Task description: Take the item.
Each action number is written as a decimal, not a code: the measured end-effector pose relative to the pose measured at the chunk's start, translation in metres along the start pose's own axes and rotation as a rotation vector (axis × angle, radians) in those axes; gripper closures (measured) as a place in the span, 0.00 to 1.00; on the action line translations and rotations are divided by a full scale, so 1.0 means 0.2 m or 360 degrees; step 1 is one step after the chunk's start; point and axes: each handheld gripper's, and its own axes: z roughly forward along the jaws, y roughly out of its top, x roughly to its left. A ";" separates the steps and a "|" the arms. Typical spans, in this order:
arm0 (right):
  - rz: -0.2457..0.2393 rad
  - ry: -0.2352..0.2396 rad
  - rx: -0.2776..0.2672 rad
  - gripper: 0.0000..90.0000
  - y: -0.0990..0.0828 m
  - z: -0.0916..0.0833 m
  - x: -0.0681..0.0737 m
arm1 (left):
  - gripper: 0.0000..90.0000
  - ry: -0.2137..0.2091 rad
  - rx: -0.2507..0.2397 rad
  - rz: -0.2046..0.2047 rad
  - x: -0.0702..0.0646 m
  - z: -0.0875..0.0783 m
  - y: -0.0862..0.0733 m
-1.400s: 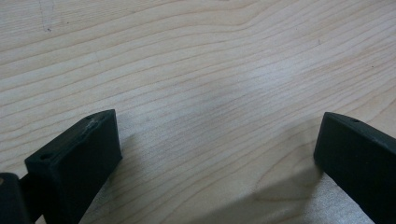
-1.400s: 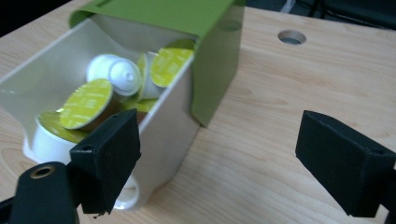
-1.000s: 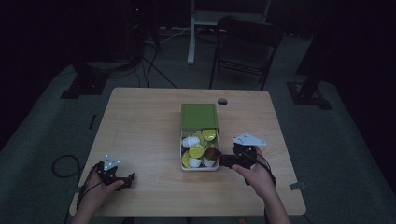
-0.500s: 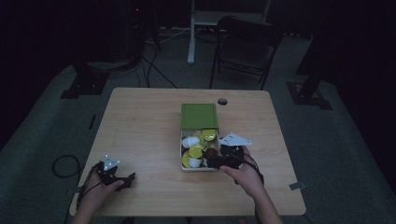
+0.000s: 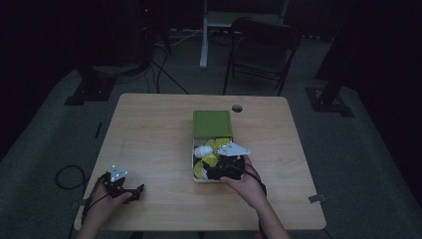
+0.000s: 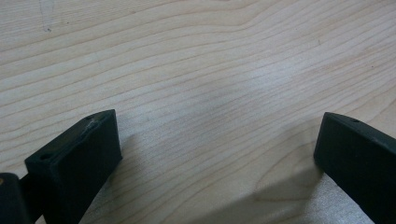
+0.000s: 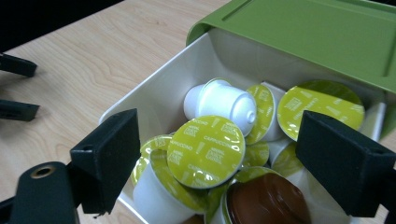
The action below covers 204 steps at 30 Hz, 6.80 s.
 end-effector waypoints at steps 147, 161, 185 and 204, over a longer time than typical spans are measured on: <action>0.0273 -0.0640 -0.0093 0.42 -0.33 -0.42 -0.64 | 0.01 0.0001 0.0005 0.0004 0.00 0.00 0.00; 0.0341 -0.0690 -0.0015 0.42 -0.52 -0.36 -0.72 | 0.01 0.0001 0.0004 0.0002 0.00 0.00 0.00; 0.0453 -0.0728 0.0086 0.42 -0.69 -0.32 -0.80 | 0.01 0.0001 0.0004 0.0002 0.00 0.00 0.00; 0.0518 -0.0726 0.0089 0.33 -0.70 -0.31 -0.82 | 0.01 0.0001 0.0005 0.0003 0.00 0.00 0.00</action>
